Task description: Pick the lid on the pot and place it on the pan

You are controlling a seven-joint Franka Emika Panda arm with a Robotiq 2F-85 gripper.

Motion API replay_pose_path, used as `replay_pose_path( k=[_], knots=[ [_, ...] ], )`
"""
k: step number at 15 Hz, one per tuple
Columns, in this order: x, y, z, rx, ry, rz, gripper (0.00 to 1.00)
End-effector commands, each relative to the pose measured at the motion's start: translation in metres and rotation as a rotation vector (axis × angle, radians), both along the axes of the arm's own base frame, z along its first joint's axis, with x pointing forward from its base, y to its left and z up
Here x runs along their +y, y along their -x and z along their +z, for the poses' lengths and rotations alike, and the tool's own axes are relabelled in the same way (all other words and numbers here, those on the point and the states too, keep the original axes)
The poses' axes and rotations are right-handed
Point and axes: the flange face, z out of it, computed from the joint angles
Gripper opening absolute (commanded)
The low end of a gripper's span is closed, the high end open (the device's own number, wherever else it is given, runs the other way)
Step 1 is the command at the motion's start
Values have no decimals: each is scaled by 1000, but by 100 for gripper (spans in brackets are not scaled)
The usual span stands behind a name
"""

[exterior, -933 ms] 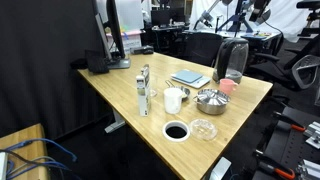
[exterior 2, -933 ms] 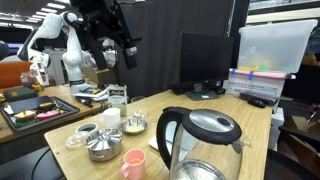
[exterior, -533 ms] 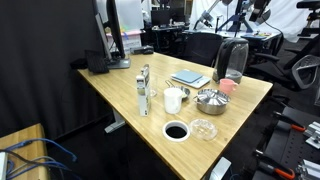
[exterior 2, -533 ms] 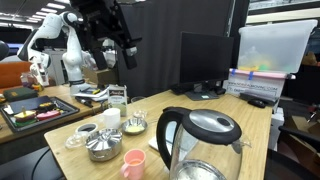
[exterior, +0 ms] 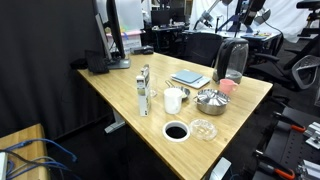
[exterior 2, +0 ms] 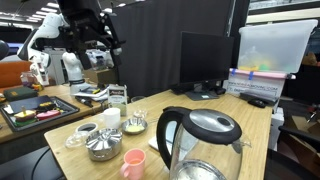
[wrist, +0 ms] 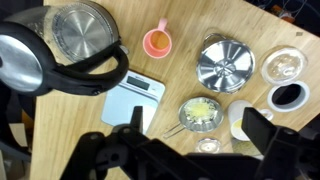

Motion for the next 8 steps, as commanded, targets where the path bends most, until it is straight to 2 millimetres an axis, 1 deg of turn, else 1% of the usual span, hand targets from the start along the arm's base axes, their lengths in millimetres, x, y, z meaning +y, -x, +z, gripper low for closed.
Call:
replay_pose_path(
  k=[1,3,5,6,7,8],
  knots=[
    [46,-3,-15,58,39,193,100],
    [76,-2,-29,89,59,306,100],
    [97,-2,-44,110,76,403,100],
    [100,-4,-49,92,59,384,100],
    [99,2,-44,108,76,350,100],
    [102,0,-48,108,74,358,100]
  ],
)
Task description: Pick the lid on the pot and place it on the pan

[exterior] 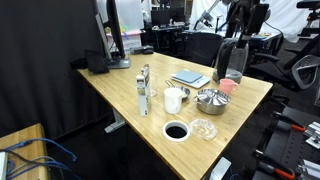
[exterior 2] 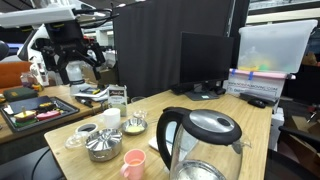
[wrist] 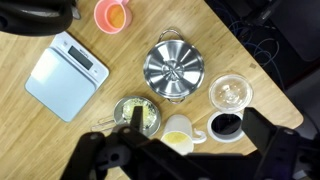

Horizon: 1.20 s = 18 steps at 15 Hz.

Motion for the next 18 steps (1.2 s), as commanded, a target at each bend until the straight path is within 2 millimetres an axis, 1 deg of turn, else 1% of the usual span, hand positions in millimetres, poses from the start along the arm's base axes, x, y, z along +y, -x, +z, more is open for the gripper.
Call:
replay_pose_path(
  k=[1,4,6,8,12,14,17,18],
  knots=[
    [1,-2,-2,1,0,2,100],
    [0,-2,-1,-2,-1,6,100],
    [2,-6,-6,1,34,53,100],
    [4,-8,-22,40,64,94,100],
    [8,-11,-65,161,79,204,100],
    [10,-16,-79,208,81,283,100],
    [9,-23,-94,253,97,428,100],
    [8,-14,-90,244,99,348,100]
  ],
)
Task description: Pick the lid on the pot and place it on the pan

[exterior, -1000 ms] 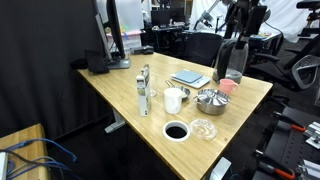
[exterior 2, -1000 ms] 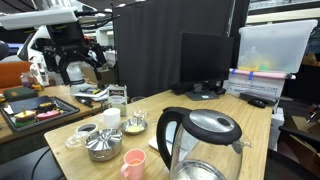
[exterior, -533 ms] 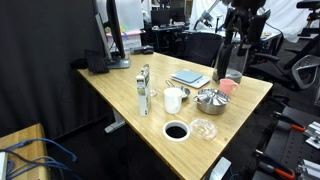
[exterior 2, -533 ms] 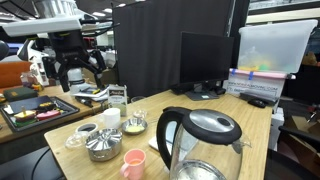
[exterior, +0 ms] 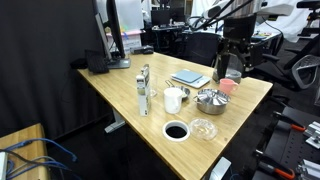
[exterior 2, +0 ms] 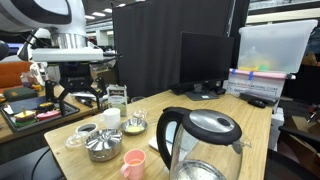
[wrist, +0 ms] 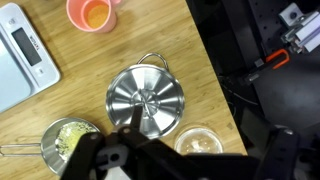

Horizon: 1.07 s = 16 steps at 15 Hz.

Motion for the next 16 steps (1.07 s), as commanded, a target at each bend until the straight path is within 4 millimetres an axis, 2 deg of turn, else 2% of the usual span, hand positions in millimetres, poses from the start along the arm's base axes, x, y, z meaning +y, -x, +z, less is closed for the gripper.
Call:
replay_pose_path(
  k=[1,6,9,16],
  knots=[
    [0,-1,-2,9,1,6,100],
    [1,0,0,3,2,5,100],
    [8,-5,-10,-2,-16,42,100],
    [1,-23,-66,87,-66,96,100]
  ],
)
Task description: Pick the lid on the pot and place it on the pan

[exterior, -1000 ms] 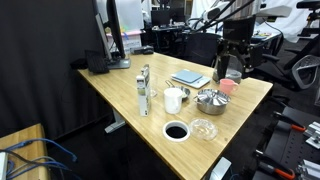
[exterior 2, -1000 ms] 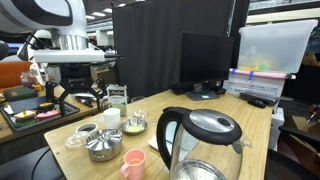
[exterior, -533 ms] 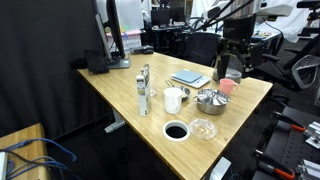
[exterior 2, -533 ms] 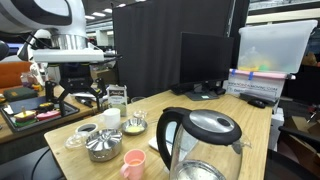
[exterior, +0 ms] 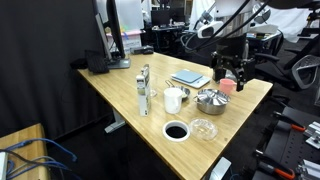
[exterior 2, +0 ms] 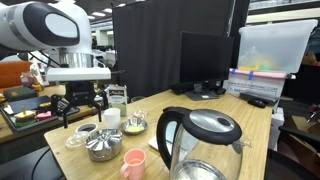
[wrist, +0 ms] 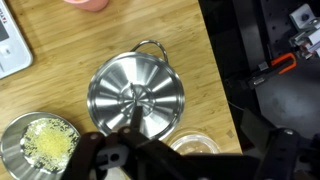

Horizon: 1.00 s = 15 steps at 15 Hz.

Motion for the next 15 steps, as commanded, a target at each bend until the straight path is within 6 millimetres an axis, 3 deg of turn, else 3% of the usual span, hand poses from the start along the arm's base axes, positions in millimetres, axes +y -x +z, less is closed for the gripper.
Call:
replay_pose_path(
  k=[1,6,14,15],
  knots=[
    [-8,-17,-25,48,-50,11,100],
    [-14,-38,-51,116,-82,15,100],
    [-11,-60,-65,138,-73,26,100],
    [-11,-60,-66,139,-74,26,89]
  ],
)
